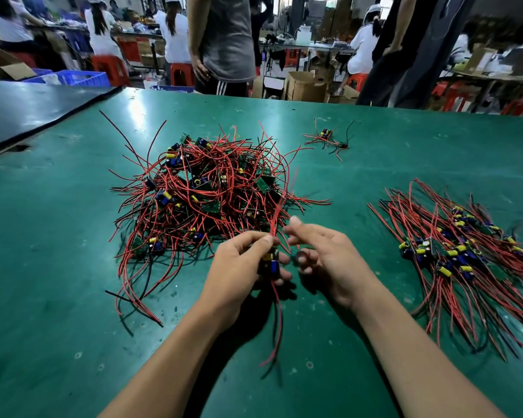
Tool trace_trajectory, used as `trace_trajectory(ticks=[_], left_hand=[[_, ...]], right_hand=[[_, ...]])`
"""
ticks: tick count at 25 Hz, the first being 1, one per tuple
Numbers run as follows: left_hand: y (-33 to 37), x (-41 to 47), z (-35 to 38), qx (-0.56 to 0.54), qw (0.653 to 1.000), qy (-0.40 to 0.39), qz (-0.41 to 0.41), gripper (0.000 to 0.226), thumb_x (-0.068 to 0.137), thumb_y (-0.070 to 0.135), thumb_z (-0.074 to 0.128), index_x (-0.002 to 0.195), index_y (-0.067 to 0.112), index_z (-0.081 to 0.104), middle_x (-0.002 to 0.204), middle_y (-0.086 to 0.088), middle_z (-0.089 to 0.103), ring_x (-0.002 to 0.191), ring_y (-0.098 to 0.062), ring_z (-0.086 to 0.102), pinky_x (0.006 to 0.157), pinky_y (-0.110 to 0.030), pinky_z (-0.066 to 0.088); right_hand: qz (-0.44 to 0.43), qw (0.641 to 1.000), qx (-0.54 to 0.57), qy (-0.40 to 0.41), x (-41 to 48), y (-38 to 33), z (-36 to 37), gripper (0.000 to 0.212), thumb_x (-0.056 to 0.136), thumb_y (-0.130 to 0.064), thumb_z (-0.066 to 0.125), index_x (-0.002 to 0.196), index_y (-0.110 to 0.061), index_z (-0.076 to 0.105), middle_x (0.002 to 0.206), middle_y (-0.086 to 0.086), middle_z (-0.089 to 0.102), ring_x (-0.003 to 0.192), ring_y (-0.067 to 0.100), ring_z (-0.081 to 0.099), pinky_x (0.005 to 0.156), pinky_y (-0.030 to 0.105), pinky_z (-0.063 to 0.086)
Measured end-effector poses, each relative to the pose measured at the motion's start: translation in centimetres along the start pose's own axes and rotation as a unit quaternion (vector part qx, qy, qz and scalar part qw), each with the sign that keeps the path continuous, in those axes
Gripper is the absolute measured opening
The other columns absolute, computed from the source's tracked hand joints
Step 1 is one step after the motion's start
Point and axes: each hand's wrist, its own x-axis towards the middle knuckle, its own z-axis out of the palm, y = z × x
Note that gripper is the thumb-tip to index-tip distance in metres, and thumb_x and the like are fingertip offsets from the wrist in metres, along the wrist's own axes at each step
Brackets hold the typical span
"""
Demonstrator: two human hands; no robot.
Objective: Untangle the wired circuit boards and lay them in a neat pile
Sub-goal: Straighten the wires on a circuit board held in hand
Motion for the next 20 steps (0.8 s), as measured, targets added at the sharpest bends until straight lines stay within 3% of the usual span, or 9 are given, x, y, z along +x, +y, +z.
trace_trajectory(ticks=[2,4,8,11,15,20], left_hand=[[0.2,0.3,-0.3,-0.046,0.999,0.027,-0.005,0.013,0.098,0.011,0.055,0.091,0.007,0.065,0.082,-0.02,0.071,0.063,-0.026,0.07,0.057,-0.033,0.059],[0.3,0.6,-0.6,-0.044,0.998,0.043,0.006,0.01,0.097,0.014,0.057,0.092,0.01,0.064,0.09,-0.023,0.071,0.076,-0.03,0.071,0.07,-0.042,0.06],[0.3,0.5,-0.5,0.007,0.997,0.056,0.045,0.01,0.099,0.016,0.055,0.095,0.009,0.061,0.078,-0.012,0.072,0.067,-0.024,0.07,0.059,-0.033,0.058],[0.1,0.8,-0.8,0.04,0.994,0.08,0.06,0.008,0.099,0.019,0.055,0.099,0.011,0.059,0.096,-0.03,0.067,0.086,-0.043,0.067,0.083,-0.058,0.055],[0.5,0.7,-1.0,0.023,0.995,0.089,0.036,0.01,0.097,0.019,0.055,0.088,0.017,0.06,0.082,-0.012,0.061,0.079,-0.025,0.059,0.09,-0.061,0.049],[0.4,0.7,-0.8,0.019,0.996,0.081,0.021,0.011,0.098,0.018,0.053,0.089,0.014,0.057,0.086,-0.013,0.058,0.082,-0.024,0.056,0.089,-0.056,0.051]], right_hand=[[-0.003,0.998,-0.044,-0.043,-0.5,0.3,0.4,0.034,0.077,-0.051,0.08,0.092,-0.02,0.078,0.094,0.003,0.075,0.07,0.02,0.061,0.048,0.02,0.037],[-0.022,0.996,-0.071,-0.049,-0.6,0.2,0.5,0.028,0.087,-0.048,0.072,0.092,-0.022,0.079,0.09,-0.002,0.077,0.063,0.011,0.057,0.048,0.018,0.04],[-0.11,0.984,-0.143,0.001,-0.9,-0.3,1.0,0.027,0.085,-0.05,0.074,0.093,-0.024,0.078,0.091,0.004,0.077,0.062,0.01,0.057,0.056,0.02,0.048],[-0.227,0.941,-0.249,0.036,-1.4,0.3,2.0,0.03,0.077,-0.034,0.085,0.103,-0.027,0.071,0.097,-0.003,0.072,0.081,0.013,0.065,0.074,0.027,0.055],[-0.26,0.919,-0.294,0.031,-1.7,0.3,2.1,0.028,0.078,-0.02,0.086,0.099,-0.026,0.068,0.101,-0.007,0.065,0.081,0.013,0.064,0.07,0.013,0.046],[-0.31,0.873,-0.372,0.054,-1.7,0.8,1.8,0.023,0.082,-0.023,0.083,0.103,-0.024,0.073,0.101,-0.012,0.059,0.085,0.0,0.057,0.074,0.007,0.037]])
